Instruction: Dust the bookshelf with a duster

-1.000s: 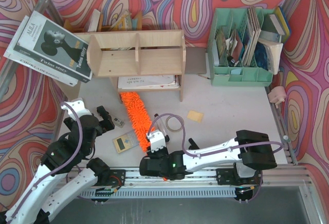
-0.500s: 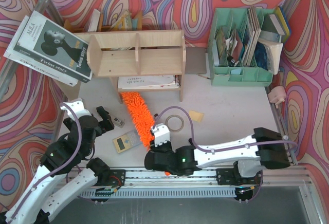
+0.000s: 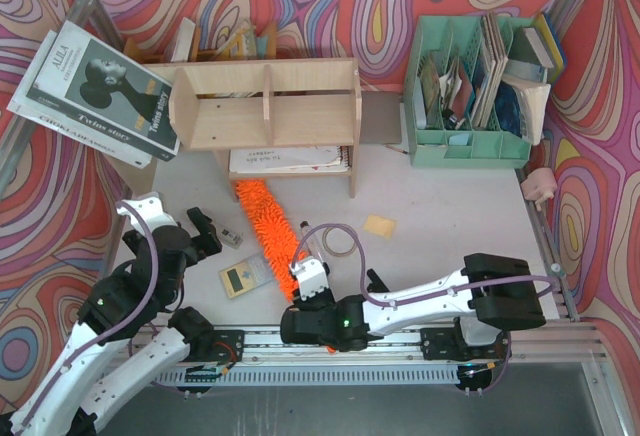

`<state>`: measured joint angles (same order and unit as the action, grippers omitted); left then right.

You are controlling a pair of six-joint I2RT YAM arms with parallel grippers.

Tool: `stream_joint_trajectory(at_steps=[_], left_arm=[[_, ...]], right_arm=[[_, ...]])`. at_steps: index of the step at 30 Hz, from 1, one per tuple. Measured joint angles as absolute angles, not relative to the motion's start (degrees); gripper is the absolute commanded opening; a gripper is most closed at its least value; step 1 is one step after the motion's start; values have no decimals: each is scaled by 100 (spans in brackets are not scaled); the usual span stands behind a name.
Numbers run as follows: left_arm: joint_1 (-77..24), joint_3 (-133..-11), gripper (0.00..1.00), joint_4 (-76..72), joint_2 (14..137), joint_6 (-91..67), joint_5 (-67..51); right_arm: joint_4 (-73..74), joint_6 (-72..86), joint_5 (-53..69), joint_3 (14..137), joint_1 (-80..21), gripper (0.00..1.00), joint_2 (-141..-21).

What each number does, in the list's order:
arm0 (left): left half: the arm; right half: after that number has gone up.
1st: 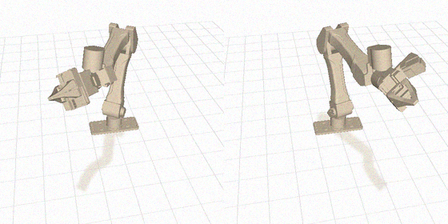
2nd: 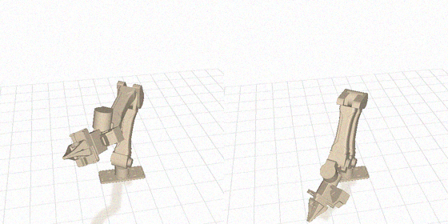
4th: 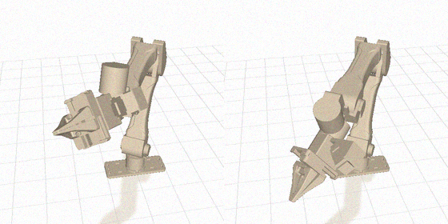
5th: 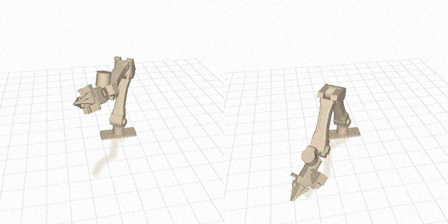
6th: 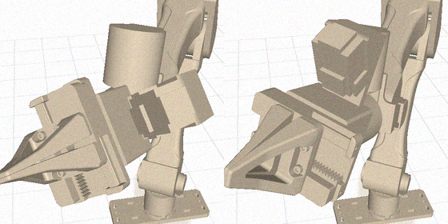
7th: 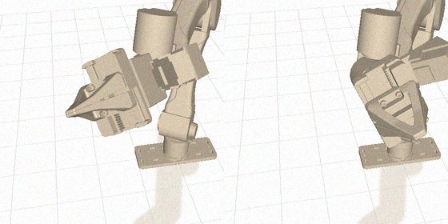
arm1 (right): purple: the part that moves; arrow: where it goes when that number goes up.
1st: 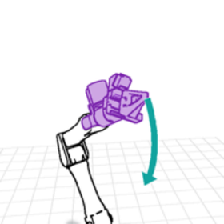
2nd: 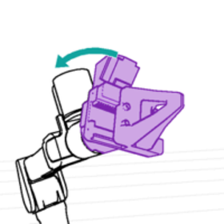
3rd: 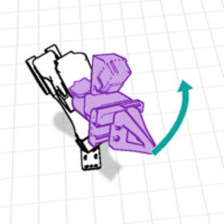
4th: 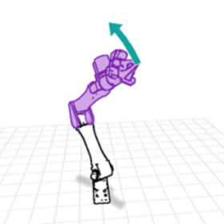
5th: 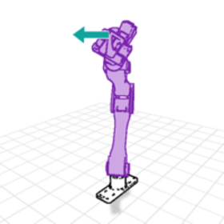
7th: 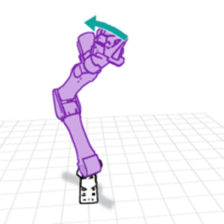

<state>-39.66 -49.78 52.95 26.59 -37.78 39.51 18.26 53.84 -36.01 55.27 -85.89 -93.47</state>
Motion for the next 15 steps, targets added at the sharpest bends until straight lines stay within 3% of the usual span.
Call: stream_joint_trajectory(at_steps=[15], left_arm=[[-3968, -4976, 98, 5306, 2622, -3800, 3992]], right_arm=[[2488, 5247, -4185, 6010, -8914, 0, -9170]])
